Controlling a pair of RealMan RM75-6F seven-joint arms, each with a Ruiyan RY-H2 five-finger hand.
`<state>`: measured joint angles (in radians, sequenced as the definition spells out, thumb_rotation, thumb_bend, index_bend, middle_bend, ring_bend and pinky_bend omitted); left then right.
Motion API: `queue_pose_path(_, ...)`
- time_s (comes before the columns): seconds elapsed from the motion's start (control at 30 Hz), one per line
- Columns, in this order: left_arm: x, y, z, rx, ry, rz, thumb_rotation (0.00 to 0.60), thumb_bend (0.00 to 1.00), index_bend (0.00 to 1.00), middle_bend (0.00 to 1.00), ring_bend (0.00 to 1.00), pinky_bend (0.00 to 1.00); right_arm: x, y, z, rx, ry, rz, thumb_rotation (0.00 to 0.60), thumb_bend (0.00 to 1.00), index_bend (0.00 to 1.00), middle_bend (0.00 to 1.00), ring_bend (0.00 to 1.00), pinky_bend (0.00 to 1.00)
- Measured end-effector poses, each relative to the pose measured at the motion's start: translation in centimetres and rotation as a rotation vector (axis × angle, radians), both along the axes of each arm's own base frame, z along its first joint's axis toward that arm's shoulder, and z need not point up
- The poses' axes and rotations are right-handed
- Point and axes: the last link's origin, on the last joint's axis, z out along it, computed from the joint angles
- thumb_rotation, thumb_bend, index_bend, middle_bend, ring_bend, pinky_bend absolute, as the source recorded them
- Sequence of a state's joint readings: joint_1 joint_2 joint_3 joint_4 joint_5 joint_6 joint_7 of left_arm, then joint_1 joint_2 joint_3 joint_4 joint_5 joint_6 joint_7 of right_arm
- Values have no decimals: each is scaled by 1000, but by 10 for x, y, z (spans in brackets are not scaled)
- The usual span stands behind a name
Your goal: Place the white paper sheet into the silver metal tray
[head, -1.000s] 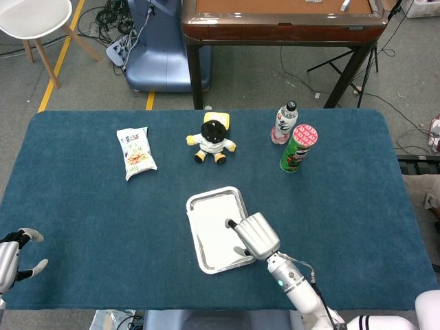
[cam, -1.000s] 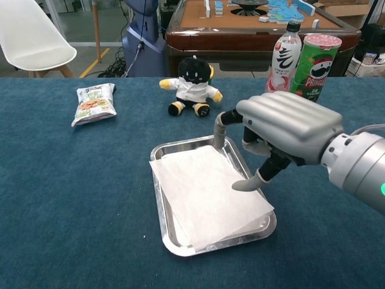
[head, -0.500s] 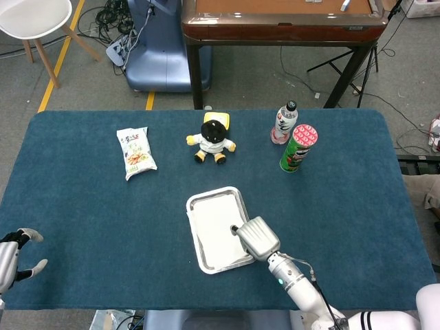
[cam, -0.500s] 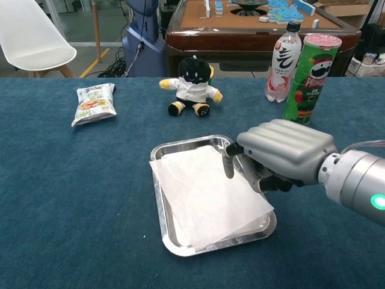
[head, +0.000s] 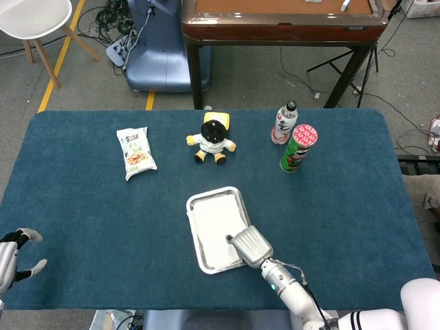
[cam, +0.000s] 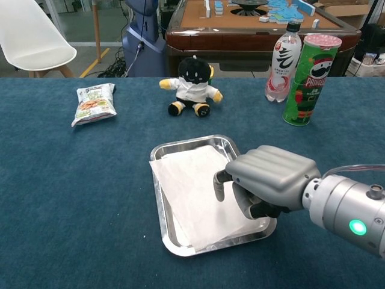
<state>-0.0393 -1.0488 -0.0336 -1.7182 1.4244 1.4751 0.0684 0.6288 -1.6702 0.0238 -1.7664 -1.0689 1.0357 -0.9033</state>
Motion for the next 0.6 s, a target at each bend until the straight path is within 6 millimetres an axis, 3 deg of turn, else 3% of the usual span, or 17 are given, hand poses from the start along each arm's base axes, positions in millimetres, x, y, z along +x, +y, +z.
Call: queue_pose_path(0.6, 1, -1, 3, 7, -7, -5, 600, 154, 423, 363, 345, 493, 2, 3, -16, 19, 7, -11, 600, 1000, 369, 1000, 1000, 1000)
